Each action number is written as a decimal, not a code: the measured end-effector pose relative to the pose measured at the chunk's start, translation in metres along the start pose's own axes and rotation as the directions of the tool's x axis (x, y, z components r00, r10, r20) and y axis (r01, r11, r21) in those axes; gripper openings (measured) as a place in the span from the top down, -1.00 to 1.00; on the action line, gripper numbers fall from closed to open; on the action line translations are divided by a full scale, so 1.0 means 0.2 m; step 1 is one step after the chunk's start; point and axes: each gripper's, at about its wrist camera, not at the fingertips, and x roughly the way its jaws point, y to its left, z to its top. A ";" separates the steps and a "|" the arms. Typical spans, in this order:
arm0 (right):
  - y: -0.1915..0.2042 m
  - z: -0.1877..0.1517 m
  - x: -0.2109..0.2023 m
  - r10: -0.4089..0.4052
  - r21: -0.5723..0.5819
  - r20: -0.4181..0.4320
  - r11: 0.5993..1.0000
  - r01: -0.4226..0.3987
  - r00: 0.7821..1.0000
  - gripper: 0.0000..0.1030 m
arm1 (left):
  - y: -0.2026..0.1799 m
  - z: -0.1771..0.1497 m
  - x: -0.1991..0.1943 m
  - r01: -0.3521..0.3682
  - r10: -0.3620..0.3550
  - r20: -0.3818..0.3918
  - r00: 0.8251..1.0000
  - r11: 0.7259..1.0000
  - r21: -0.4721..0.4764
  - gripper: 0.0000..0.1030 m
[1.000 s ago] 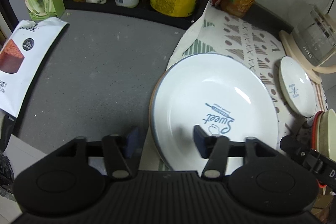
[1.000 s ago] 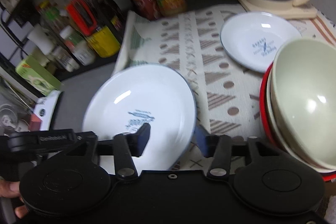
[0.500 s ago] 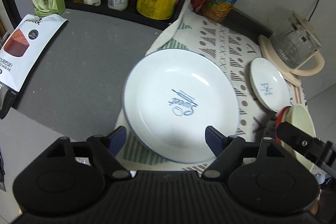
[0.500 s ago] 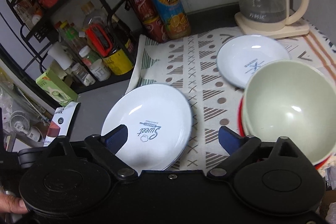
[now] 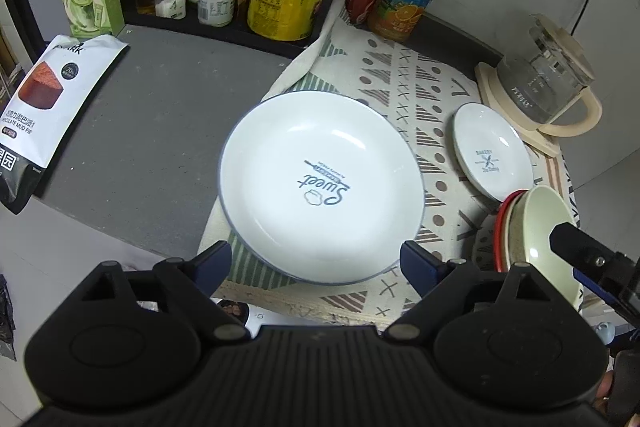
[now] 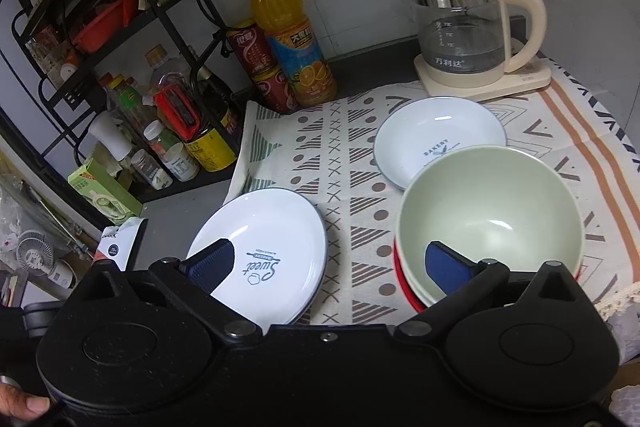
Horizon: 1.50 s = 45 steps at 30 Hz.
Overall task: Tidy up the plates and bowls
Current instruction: 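Move both tools toward the white 'BAKERY' plate beside the kettle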
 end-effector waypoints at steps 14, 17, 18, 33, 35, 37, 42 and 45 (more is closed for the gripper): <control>-0.09 0.04 -0.12 -0.021 0.033 0.104 0.999 0.018 0.994 -0.99 | -0.13 0.03 -0.08 0.003 -0.007 0.059 0.998 0.998 0.070 -0.99; -0.11 0.05 -0.12 -0.036 0.046 0.114 0.998 0.031 0.993 -0.99 | -0.15 0.04 -0.07 0.010 -0.015 0.057 0.998 0.997 0.083 -0.99; -0.11 0.06 -0.12 -0.039 0.044 0.118 0.998 0.034 0.992 -0.99 | -0.16 0.06 -0.05 0.012 -0.017 0.056 0.998 0.996 0.088 -0.99; -0.22 0.24 0.01 -0.189 0.025 0.076 0.982 0.187 0.979 -0.99 | -0.41 0.34 0.19 0.087 -0.085 -0.015 0.996 0.983 0.160 -0.99; -0.24 0.27 0.04 -0.204 0.045 0.063 0.978 0.202 0.977 -0.99 | -0.45 0.38 0.22 0.101 -0.100 -0.020 0.995 0.978 0.181 -0.99; -0.26 0.29 0.06 -0.210 0.056 0.055 0.977 0.207 0.976 -0.99 | -0.49 0.42 0.25 0.109 -0.106 -0.022 0.994 0.972 0.207 -0.99; -0.32 0.36 0.12 -0.242 0.081 0.033 0.968 0.239 0.970 -0.98 | -0.56 0.50 0.33 0.131 -0.124 -0.046 0.991 0.964 0.230 -0.98; -0.35 0.38 0.16 -0.258 0.094 0.023 0.962 0.255 0.966 -0.98 | -0.59 0.54 0.39 0.141 -0.129 -0.066 0.990 0.961 0.239 -0.97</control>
